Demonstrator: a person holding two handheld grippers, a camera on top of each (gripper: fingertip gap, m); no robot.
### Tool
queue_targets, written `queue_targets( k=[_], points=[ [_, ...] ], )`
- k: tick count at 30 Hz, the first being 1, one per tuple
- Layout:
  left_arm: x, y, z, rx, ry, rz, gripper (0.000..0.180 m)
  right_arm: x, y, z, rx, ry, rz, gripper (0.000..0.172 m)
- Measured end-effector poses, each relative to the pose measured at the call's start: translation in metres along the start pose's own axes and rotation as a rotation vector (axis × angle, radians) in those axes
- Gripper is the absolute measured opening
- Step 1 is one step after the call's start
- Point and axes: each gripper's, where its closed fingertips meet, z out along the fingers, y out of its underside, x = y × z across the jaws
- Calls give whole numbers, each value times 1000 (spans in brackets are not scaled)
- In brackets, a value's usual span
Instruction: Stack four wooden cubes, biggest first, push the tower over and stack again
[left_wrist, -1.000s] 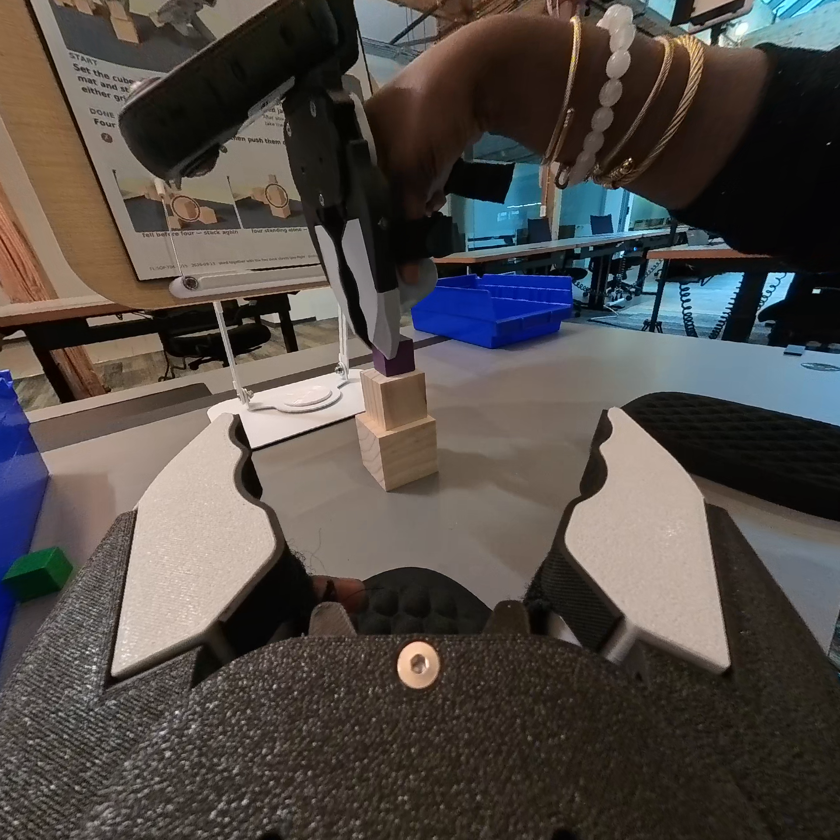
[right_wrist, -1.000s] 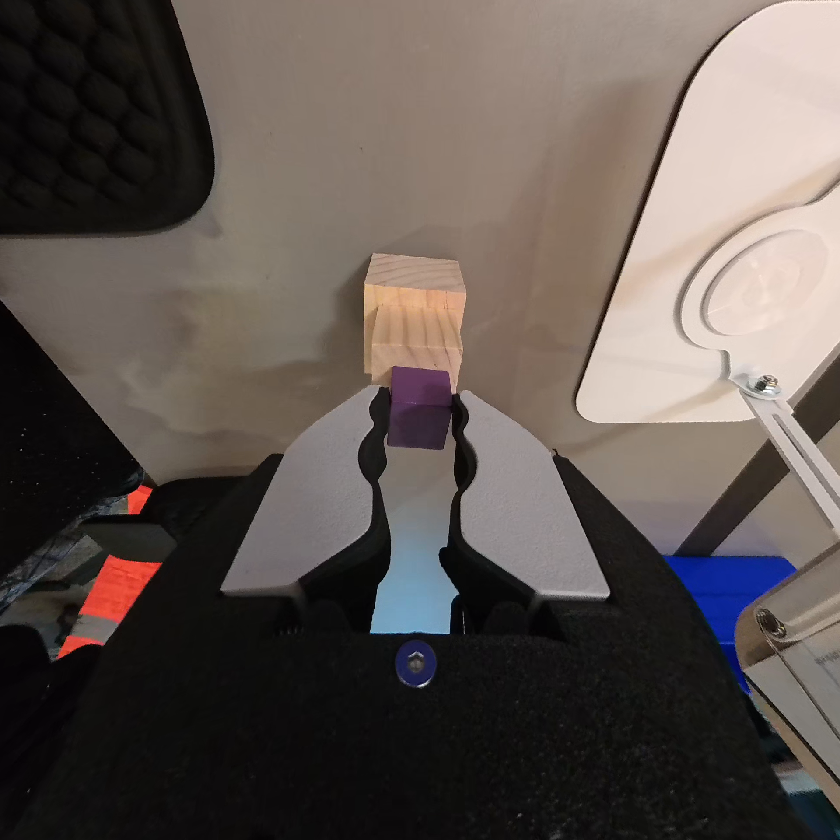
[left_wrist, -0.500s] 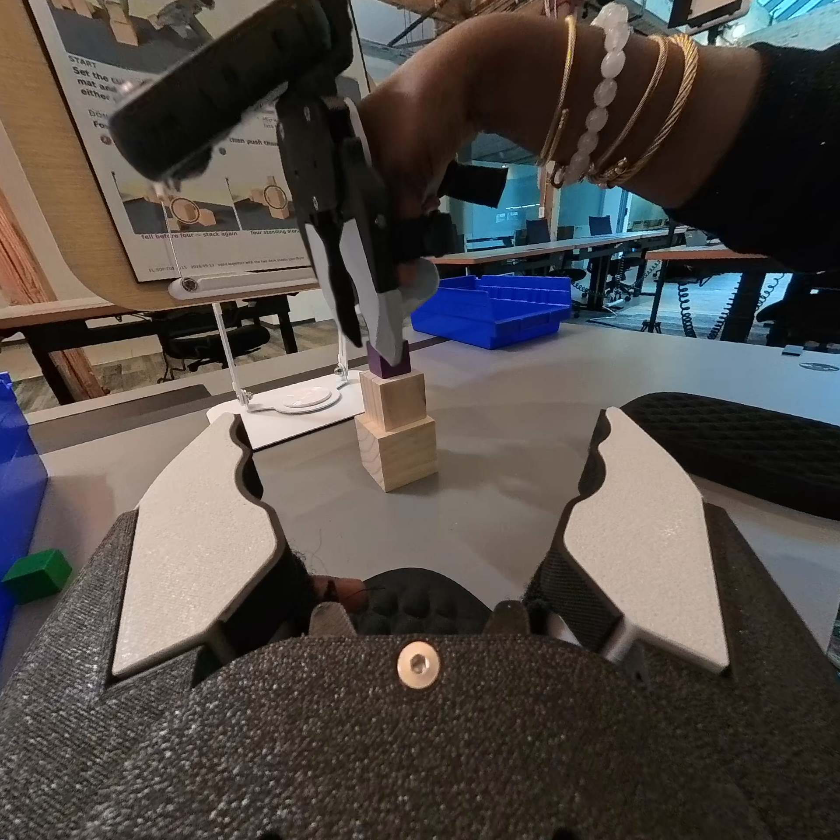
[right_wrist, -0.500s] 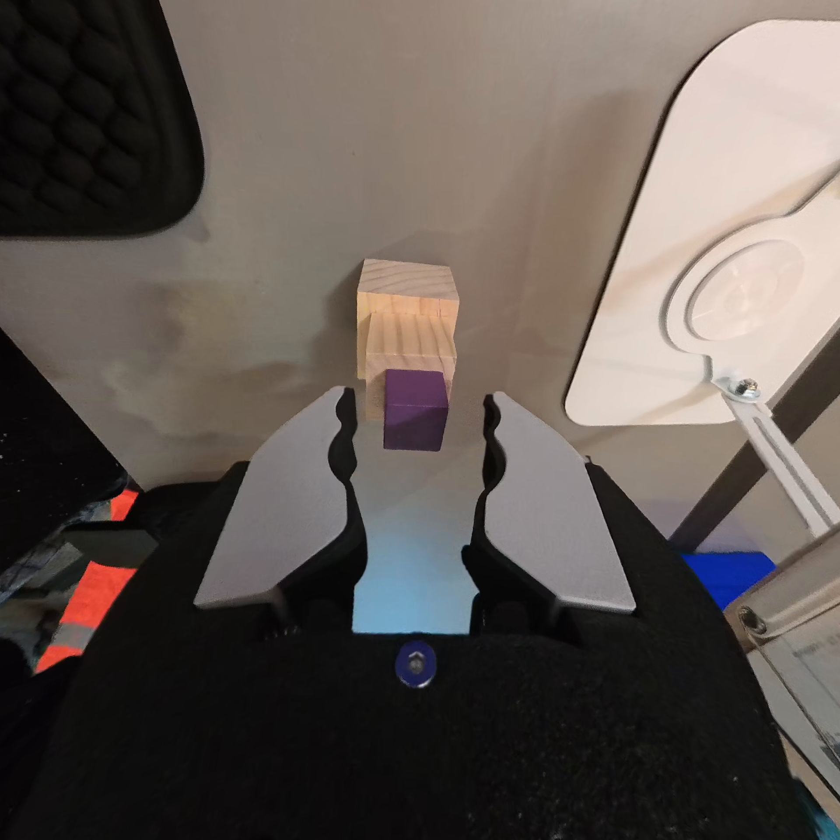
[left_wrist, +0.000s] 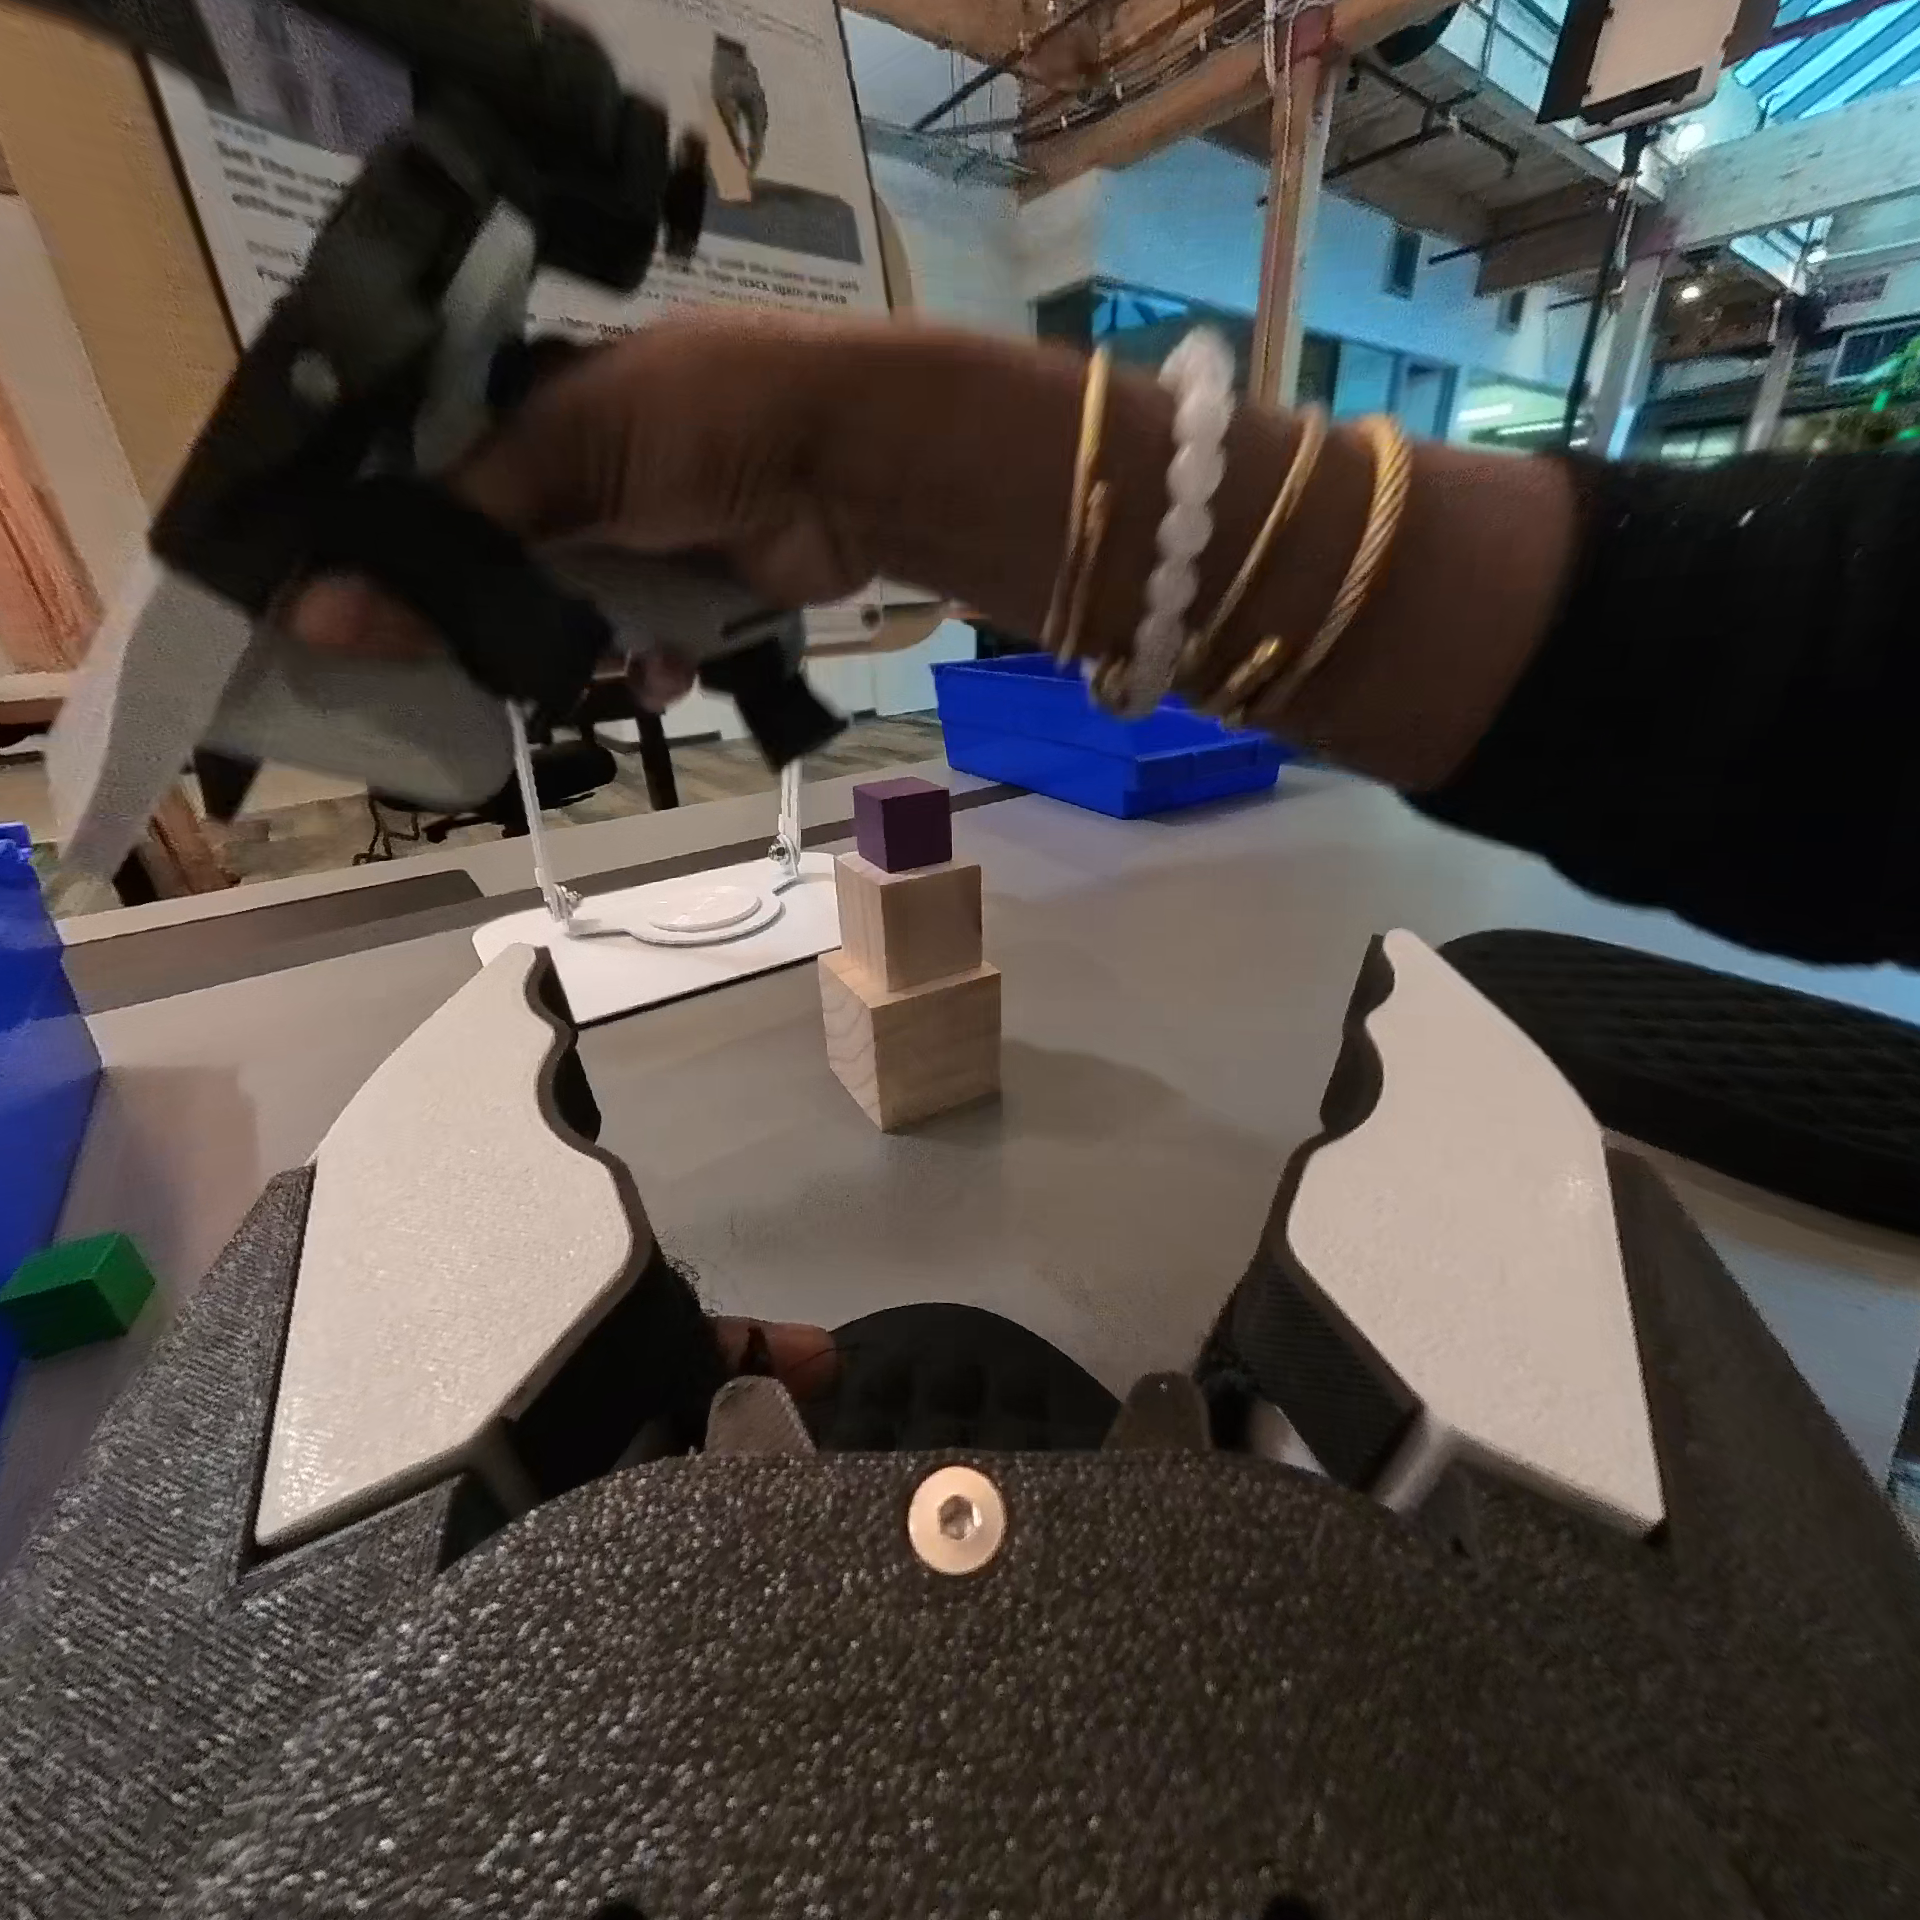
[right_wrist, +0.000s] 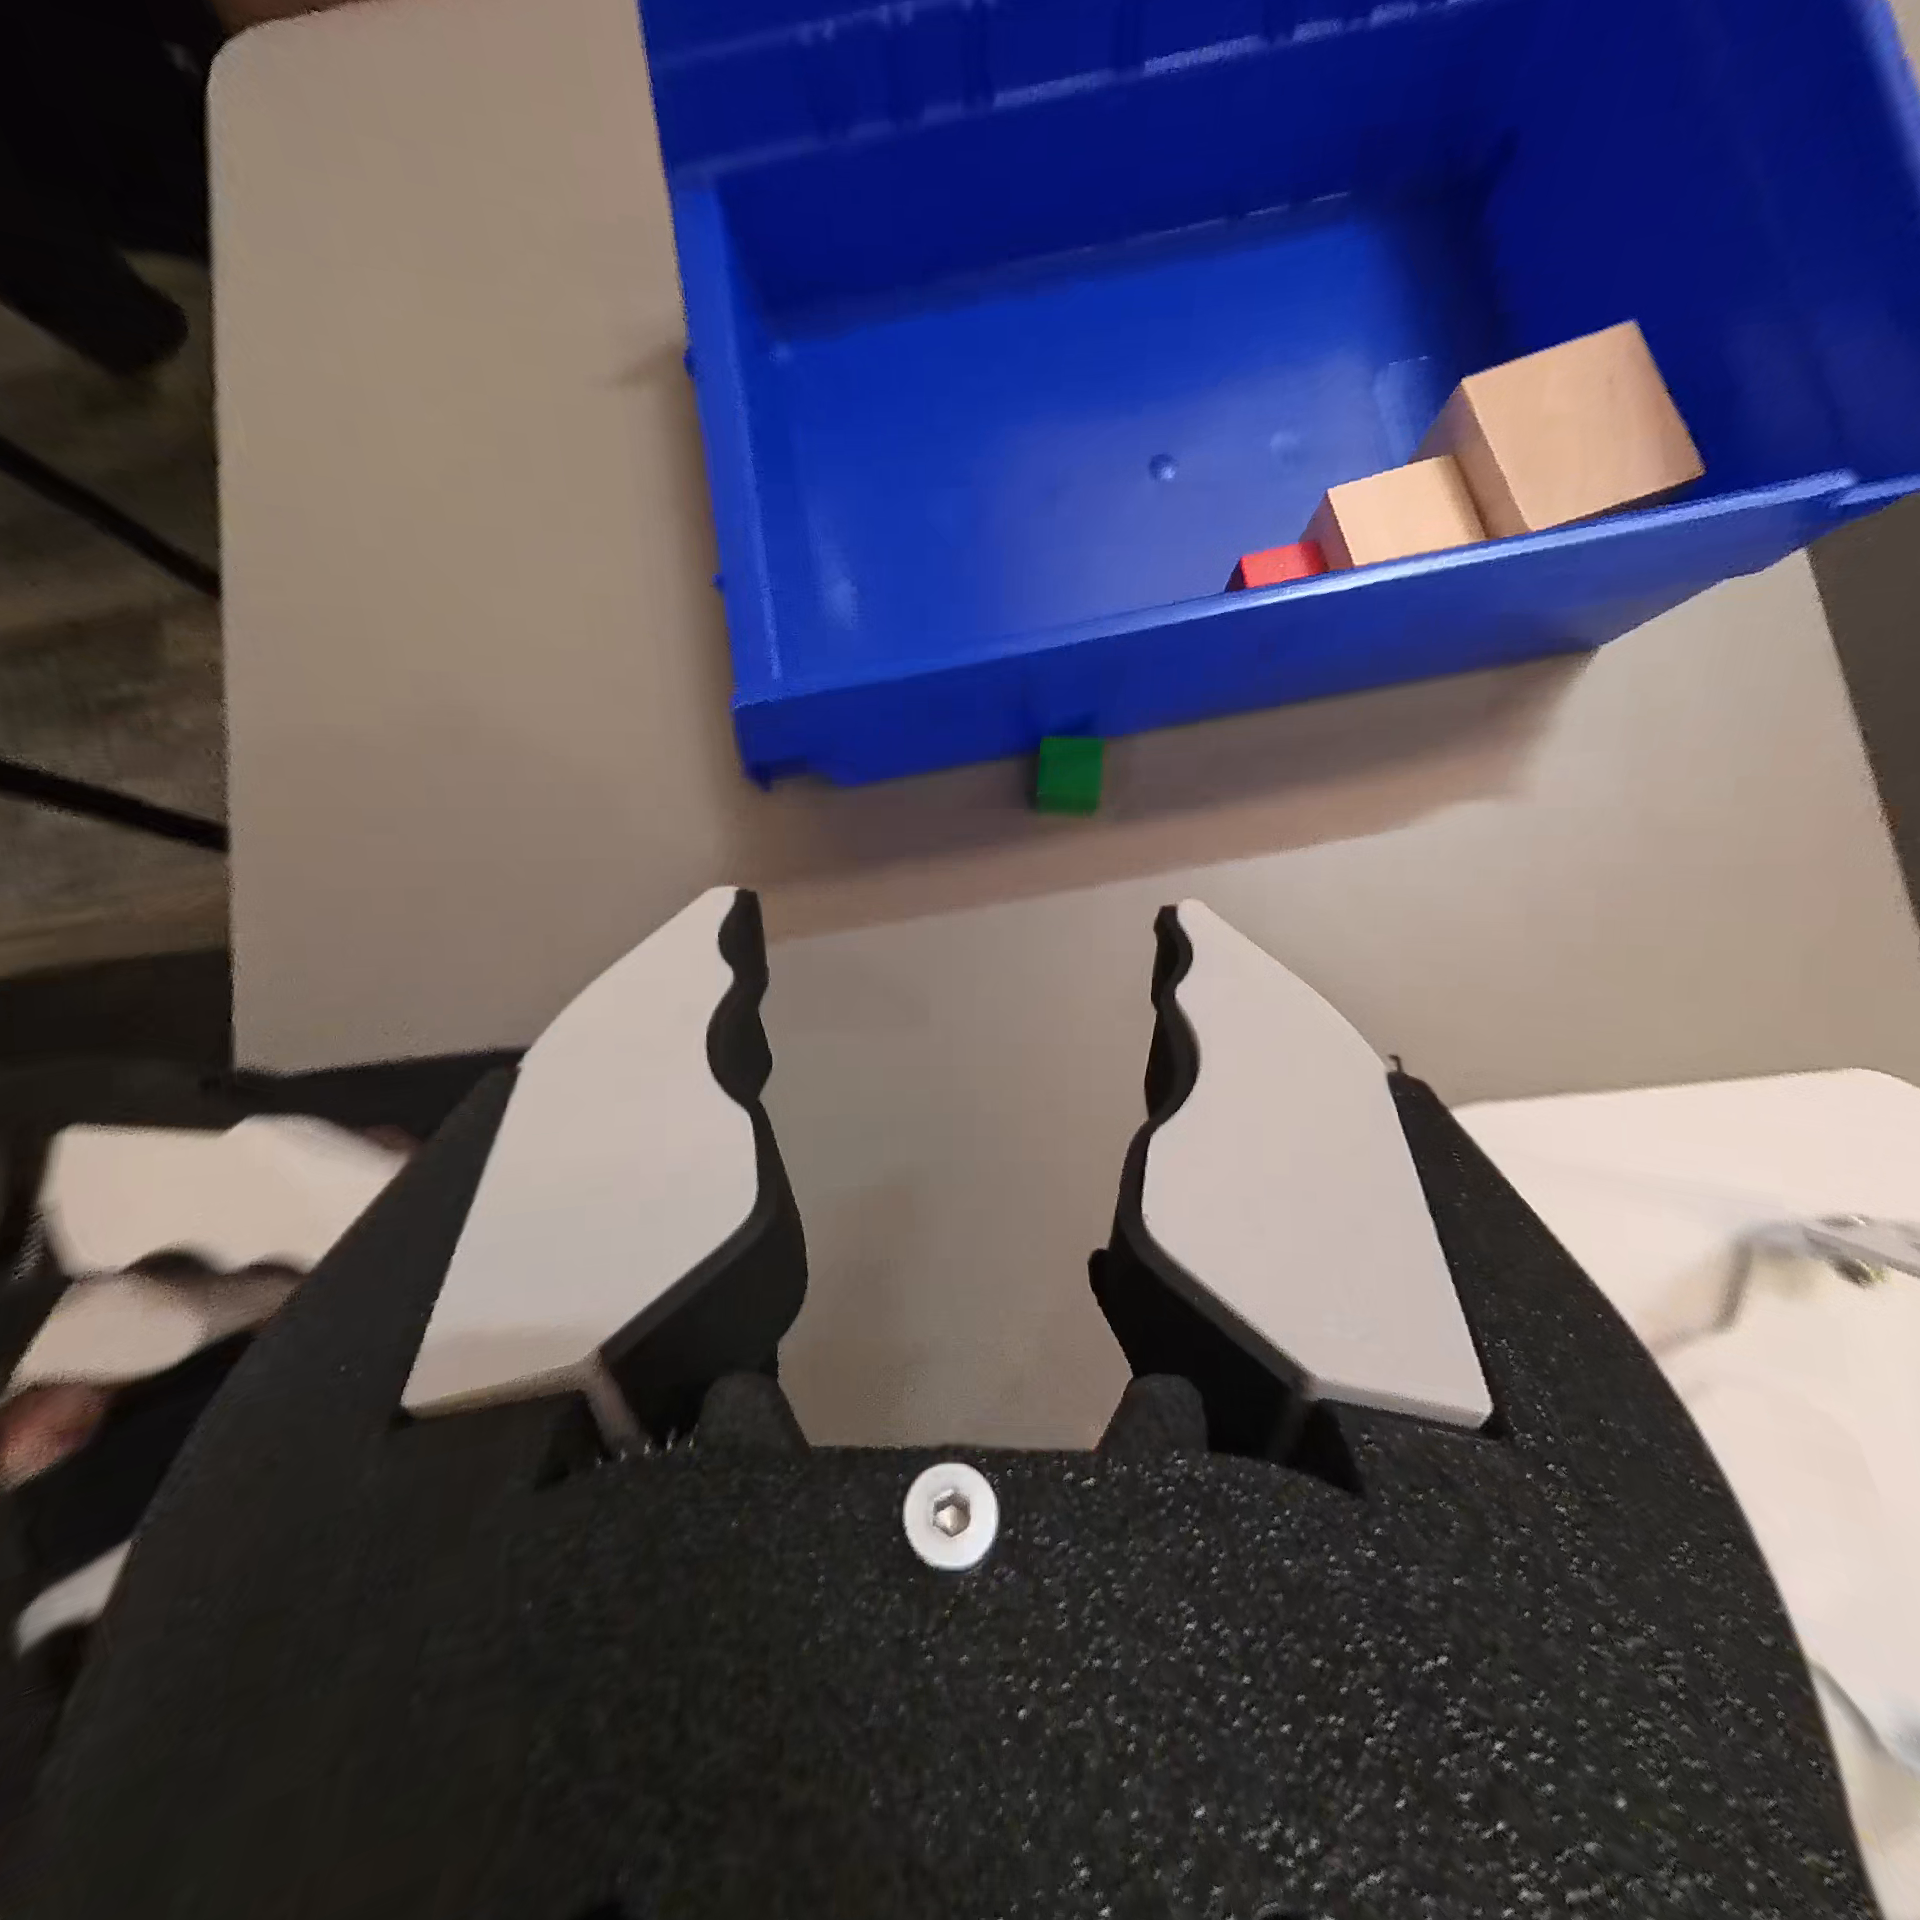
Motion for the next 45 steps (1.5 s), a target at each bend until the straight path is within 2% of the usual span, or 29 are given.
queue_targets(
  k=[5,13,25,27,29,32,36,41,45],
  points=[
    [-2,-3,-2,24,-5,-19,137,18,2,47,85,23,40,58],
    [-6,-6,-5,49,-10,-47,136,29,19,101,2,89,-67,52],
    [-6,-6,-5,52,-7,-52,136,41,29,136,0,69,-47,36],
    [-6,-6,-5,52,-7,-52,135,42,29,138,-2,78,-61,25],
    [-6,-6,-6,54,-6,-54,135,40,29,137,-8,60,-57,22],
    [-6,-6,-6,54,-5,-58,135,36,25,123,-6,74,-57,22],
    [-6,-6,-6,55,-7,-56,134,25,10,84,24,100,-65,22],
    [-6,-6,-5,50,-6,-50,135,6,-6,12,87,123,-101,22],
    [-5,-5,-5,46,-7,-47,134,-13,-2,-55,132,111,-160,22]
  ],
)
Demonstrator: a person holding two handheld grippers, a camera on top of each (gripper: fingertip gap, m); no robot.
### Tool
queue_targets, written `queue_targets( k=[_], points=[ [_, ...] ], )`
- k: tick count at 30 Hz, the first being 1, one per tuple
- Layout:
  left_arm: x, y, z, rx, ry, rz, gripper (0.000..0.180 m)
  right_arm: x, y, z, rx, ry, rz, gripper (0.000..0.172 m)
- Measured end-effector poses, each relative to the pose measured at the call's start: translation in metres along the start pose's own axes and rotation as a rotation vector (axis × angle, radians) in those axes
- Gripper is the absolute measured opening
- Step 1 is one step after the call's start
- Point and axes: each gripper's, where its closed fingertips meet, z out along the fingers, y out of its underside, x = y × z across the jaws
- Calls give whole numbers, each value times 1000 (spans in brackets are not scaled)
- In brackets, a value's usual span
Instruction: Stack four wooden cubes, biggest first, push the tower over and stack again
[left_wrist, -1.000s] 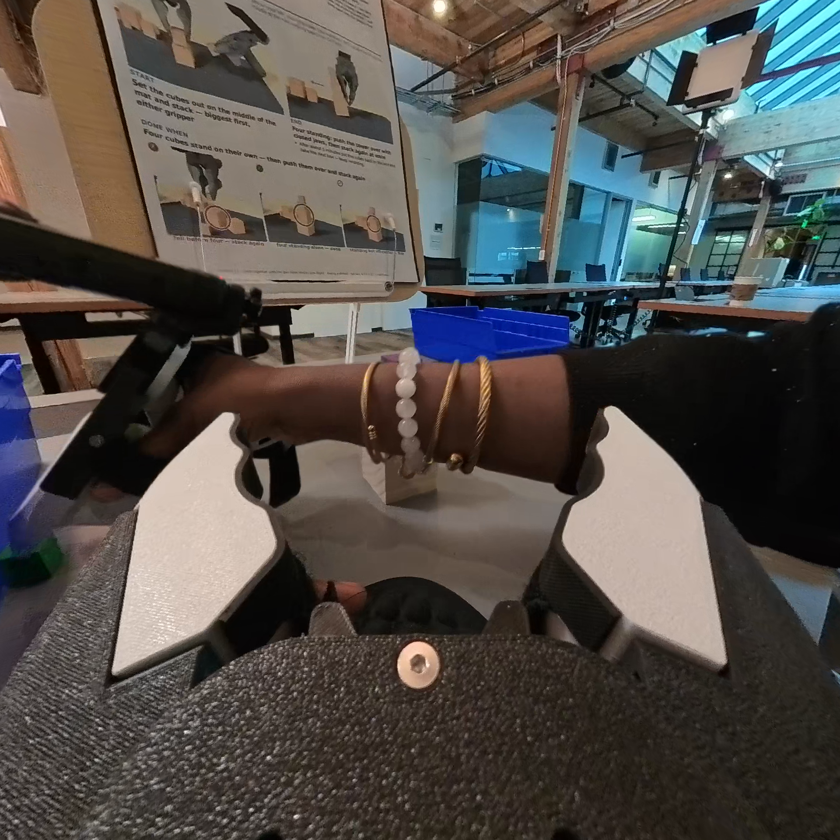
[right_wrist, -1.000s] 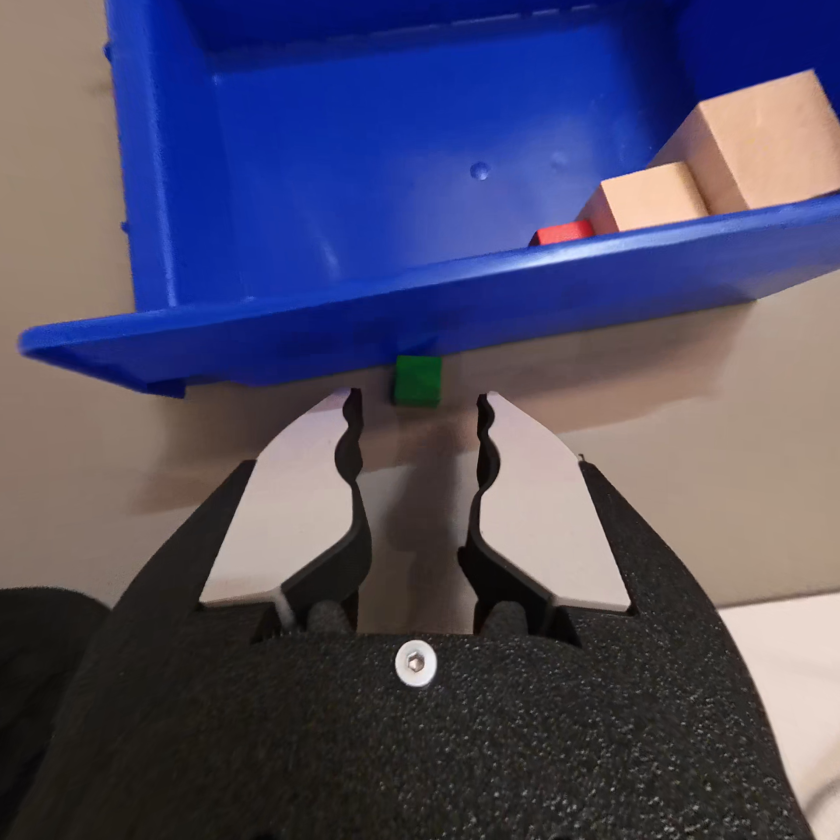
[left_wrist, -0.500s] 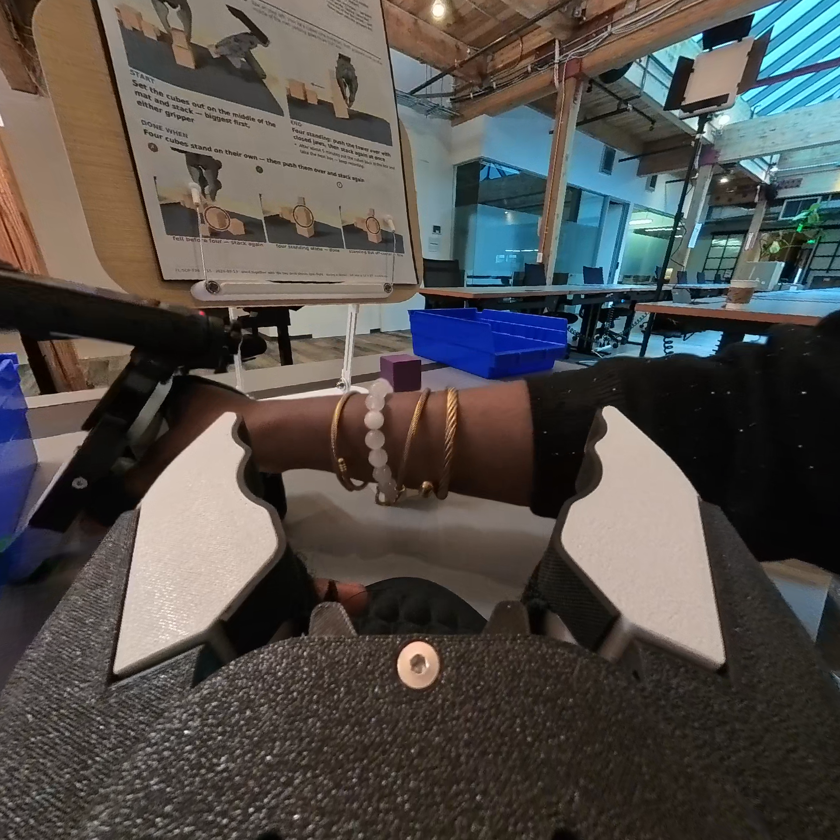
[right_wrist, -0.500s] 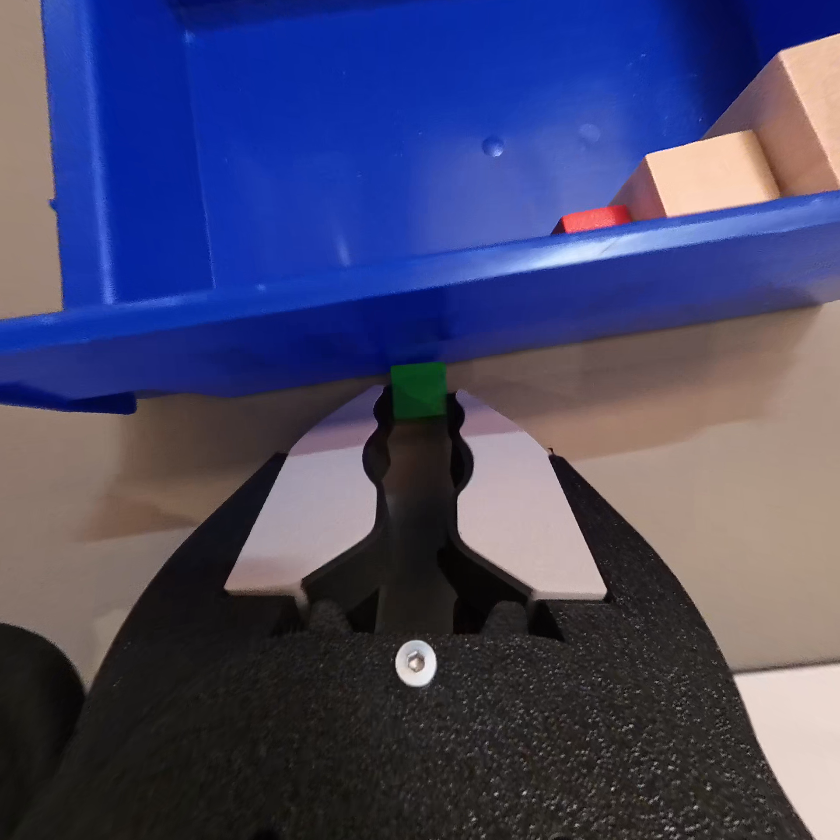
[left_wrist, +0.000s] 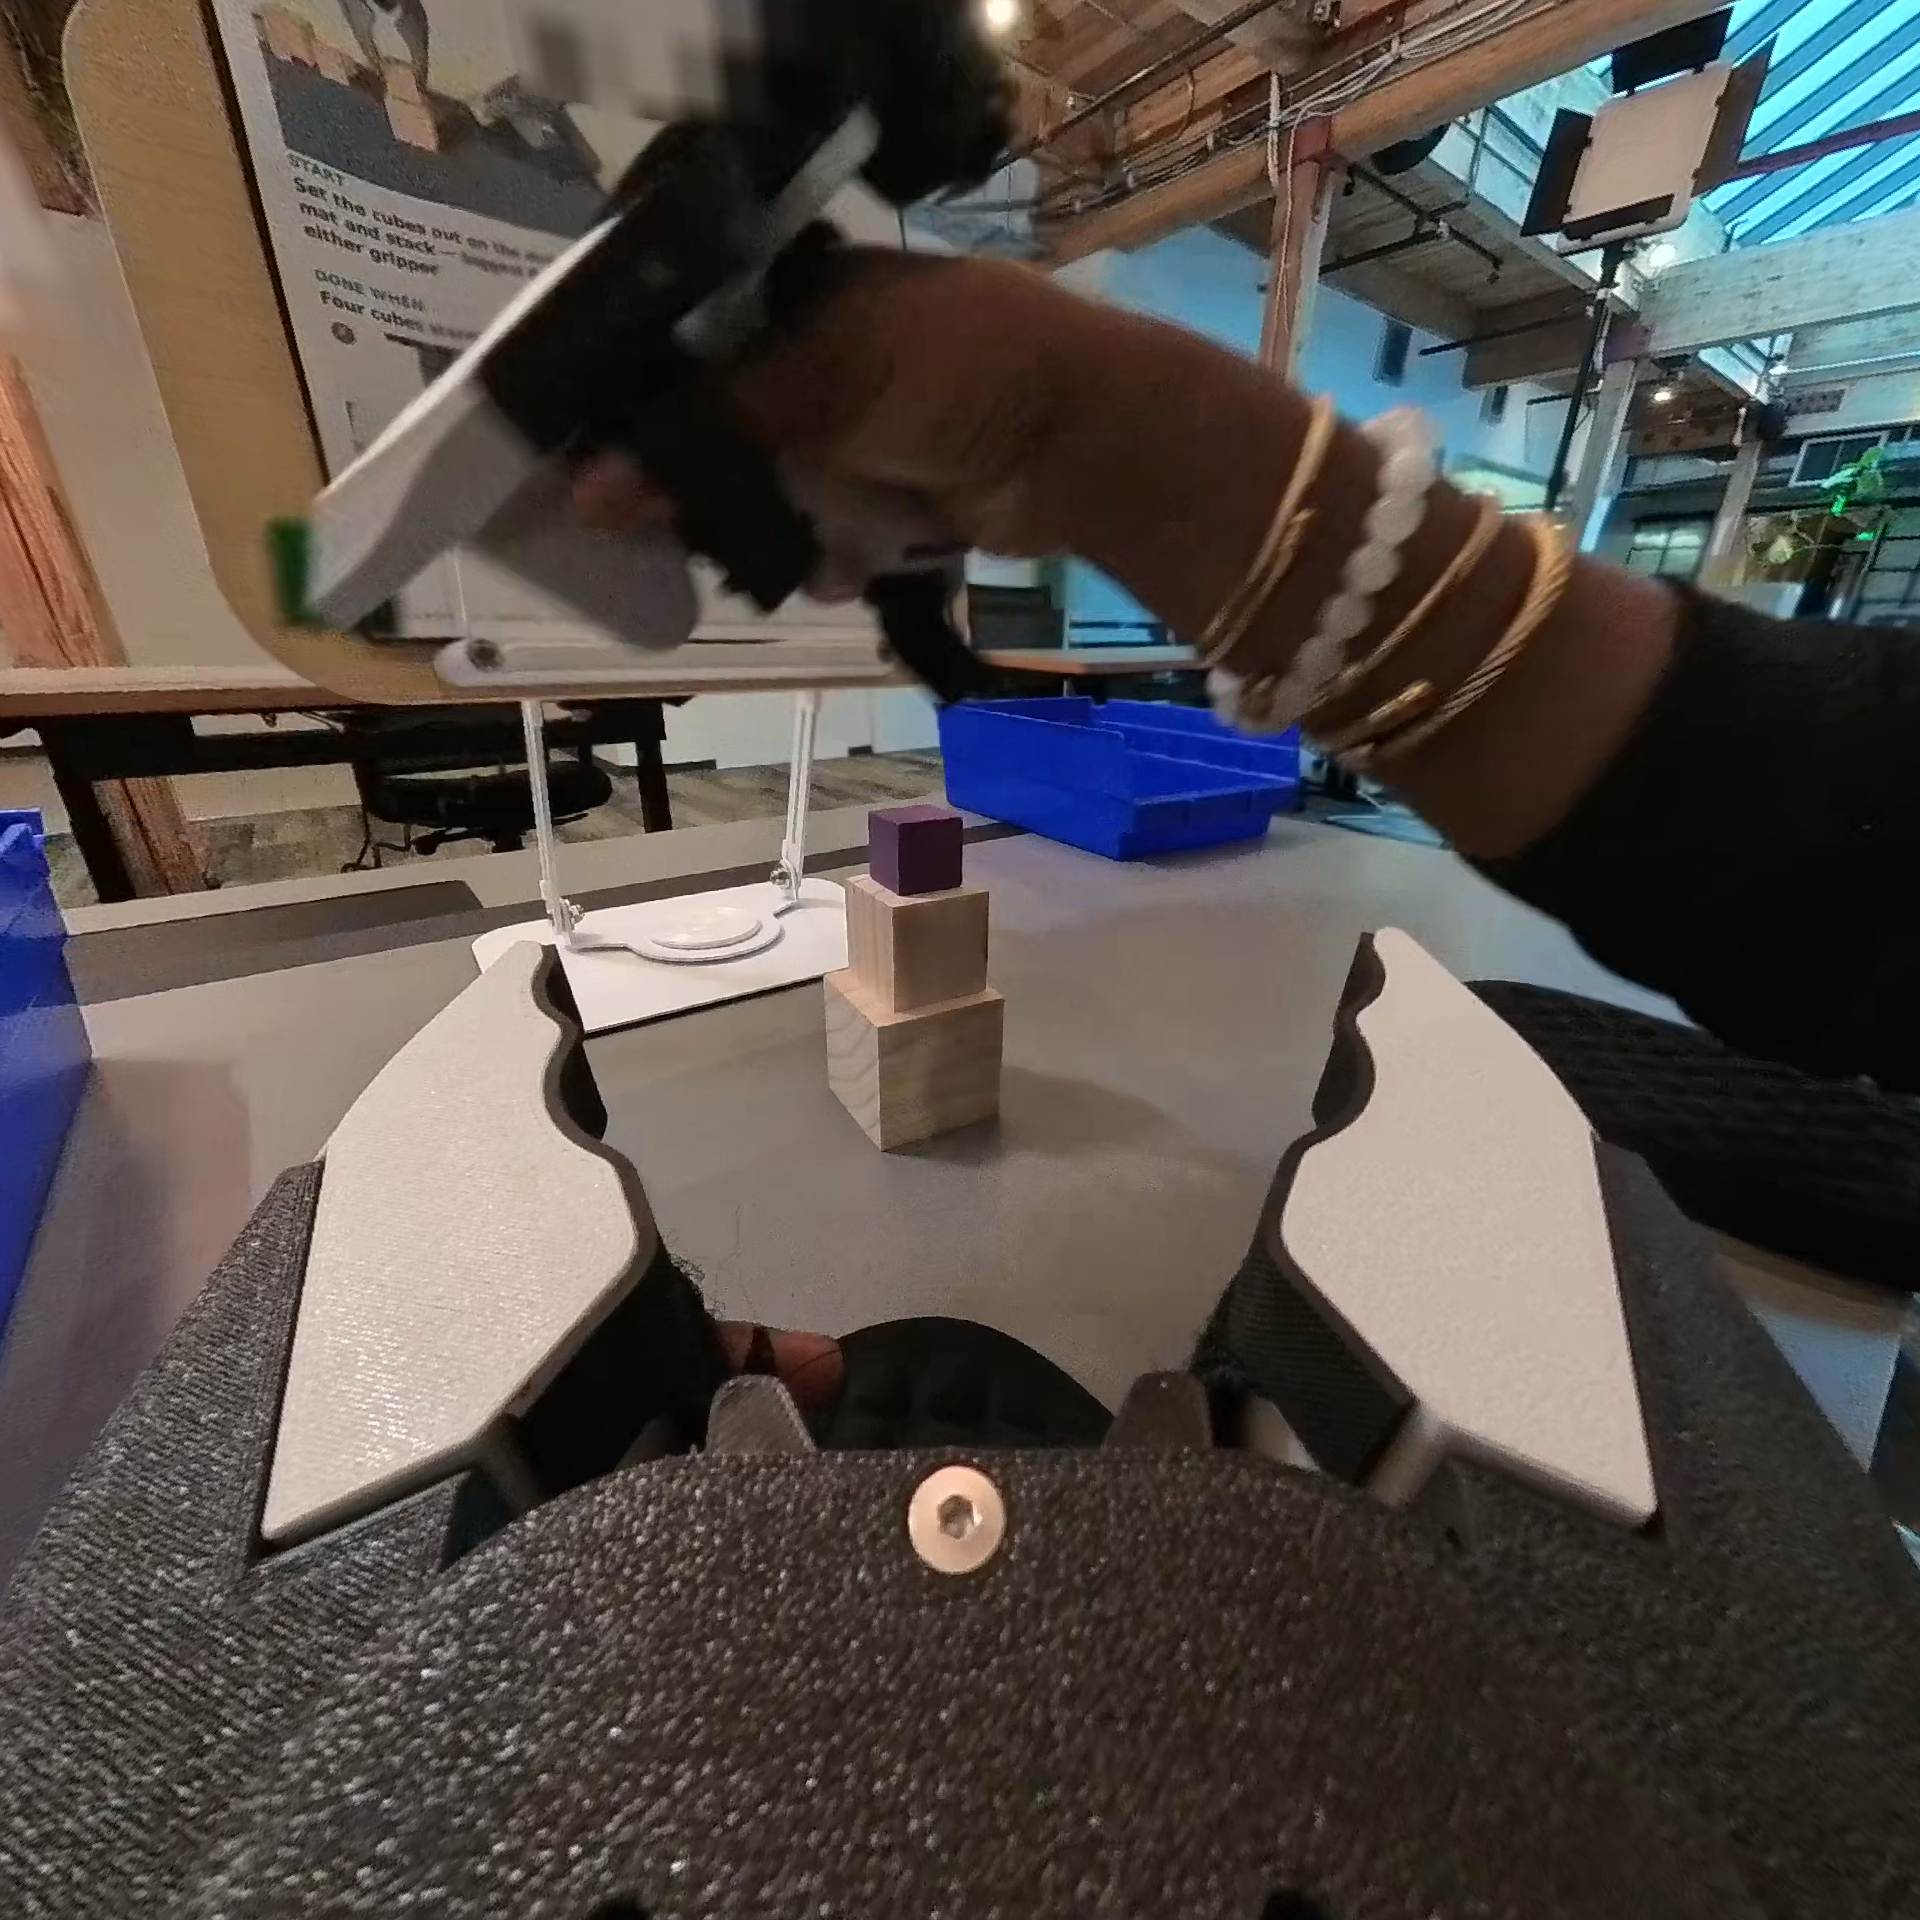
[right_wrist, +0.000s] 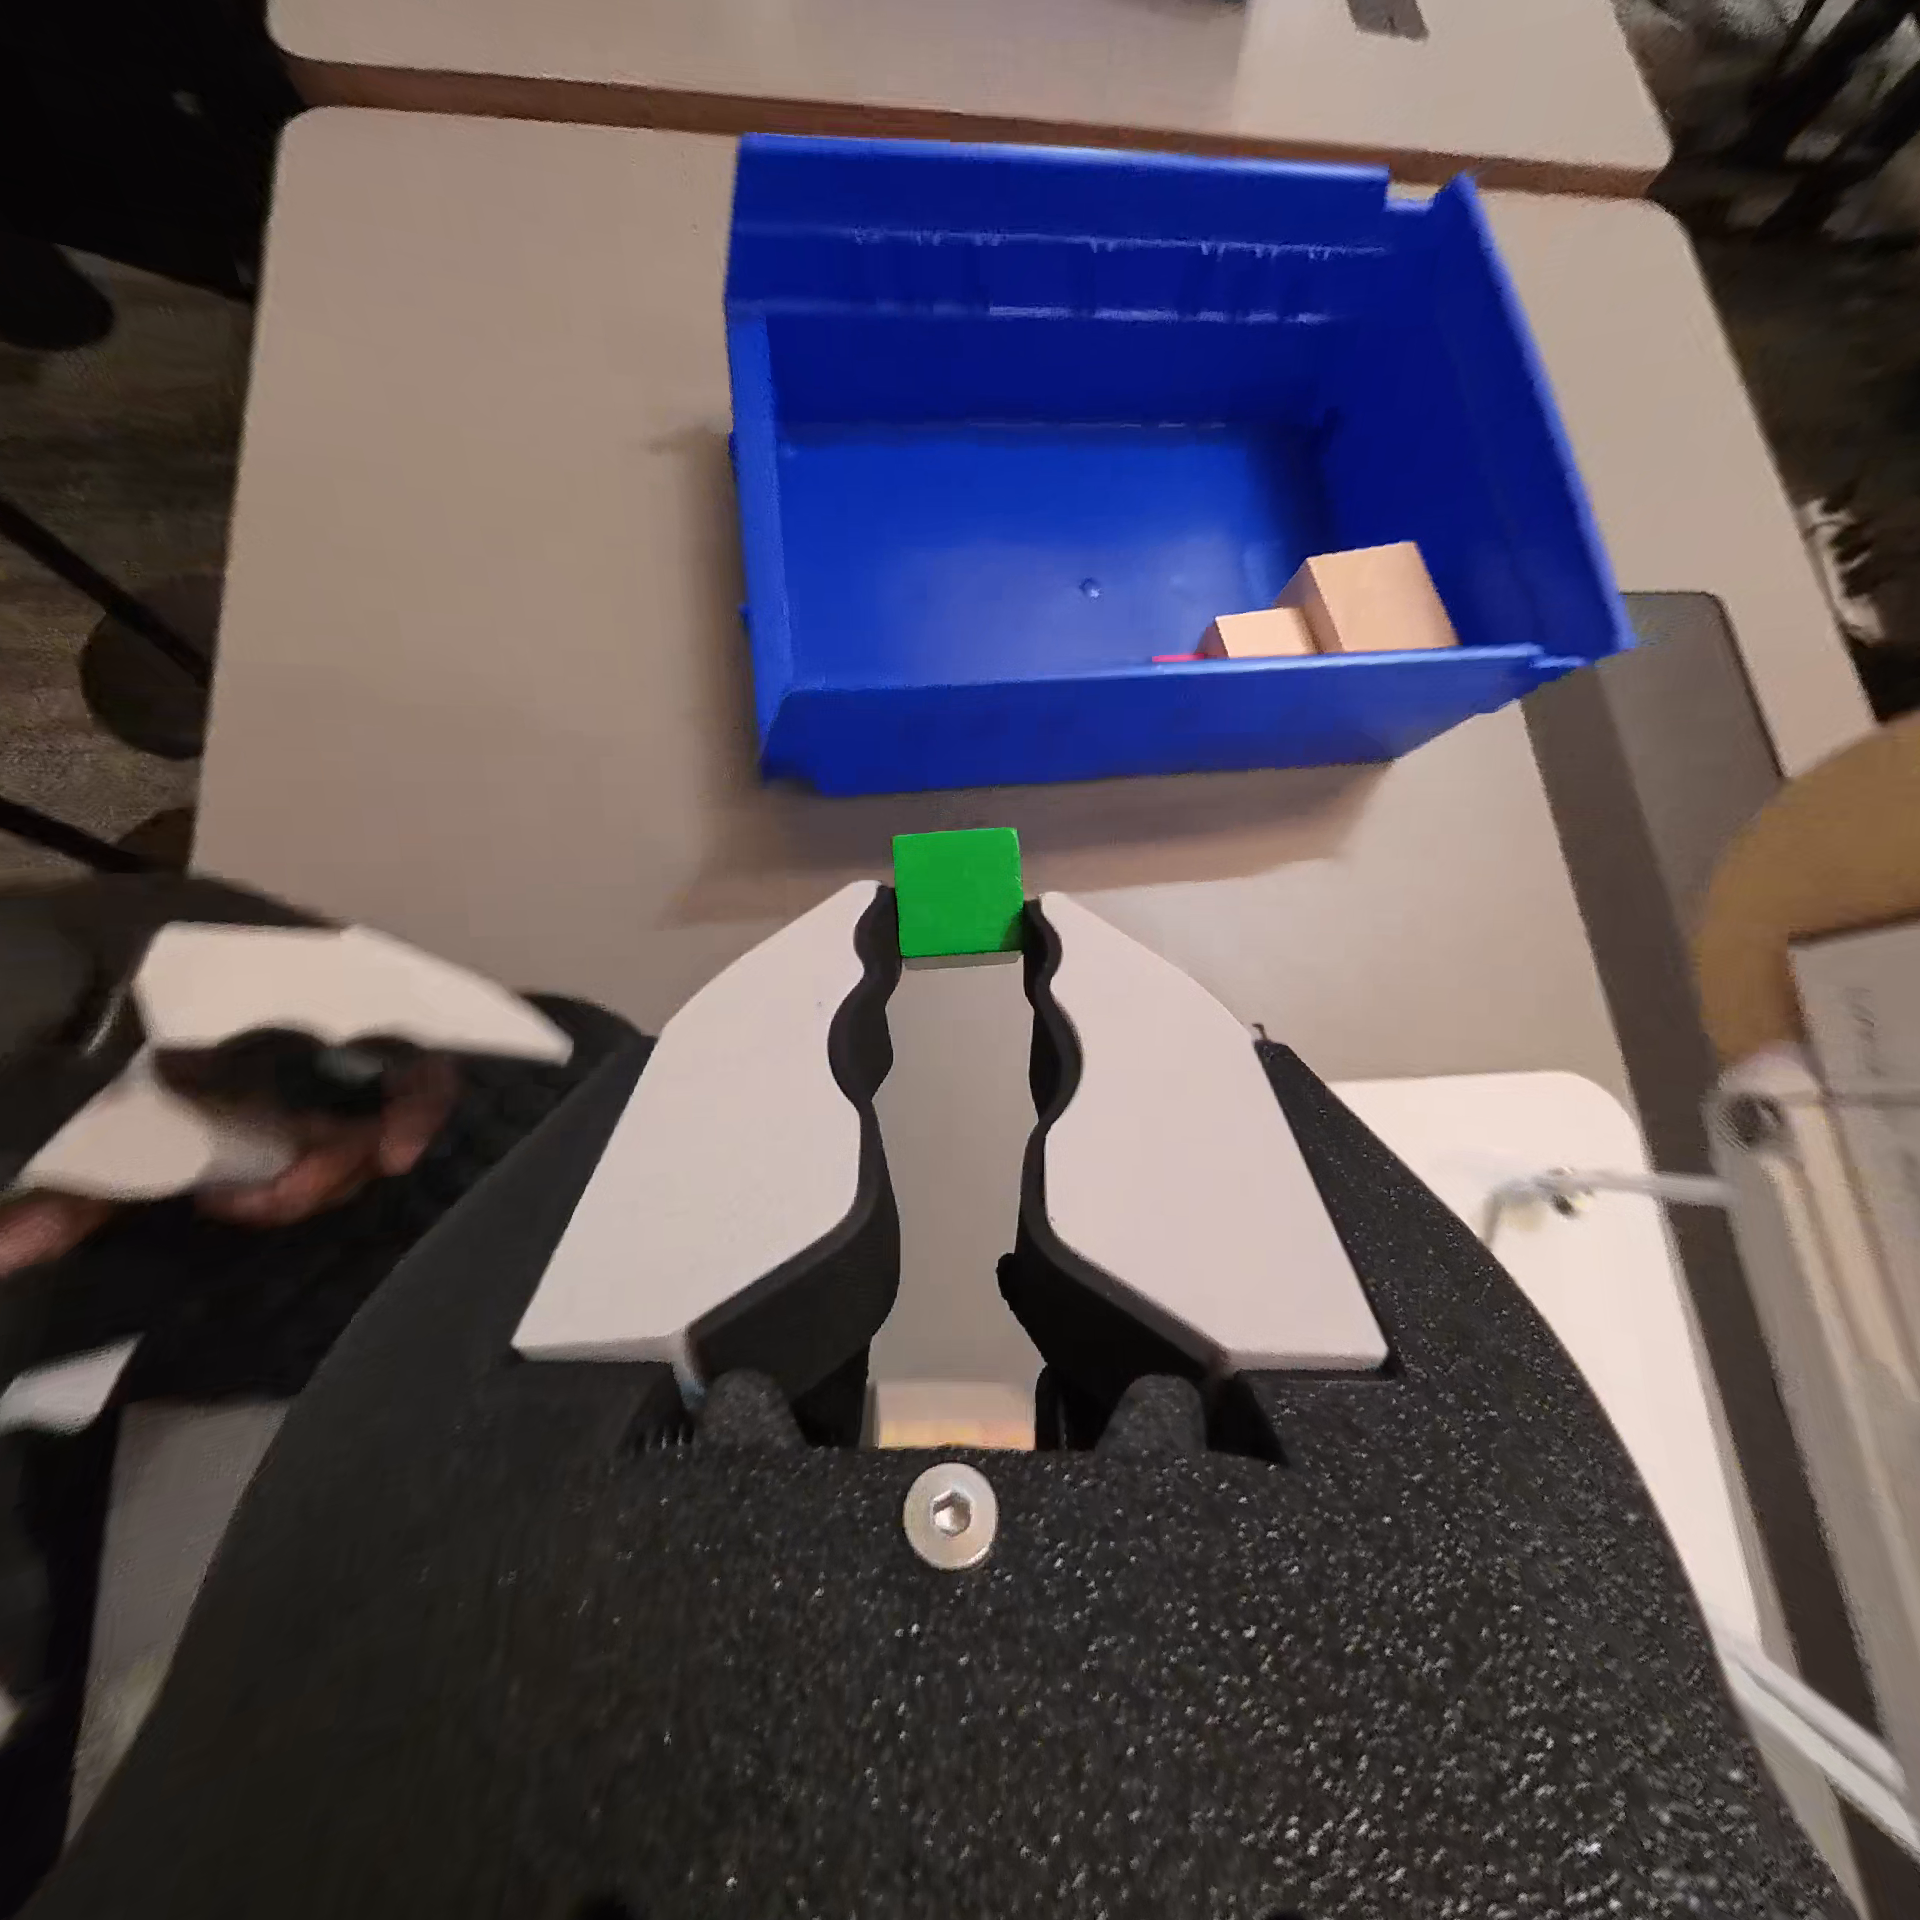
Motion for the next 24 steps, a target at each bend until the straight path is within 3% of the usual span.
queue_targets(
  k=[5,9,14,24],
  points=[
    [1,1,1,-6,2,7,133,-3,40,-74,-69,-14,-8,22],
    [1,2,1,-15,1,15,133,1,87,-106,-154,-17,25,22],
    [2,3,2,-22,-1,22,133,1,124,-104,-180,-55,52,22],
    [1,2,1,-17,3,14,132,10,140,-78,-199,-50,137,22]
  ],
)
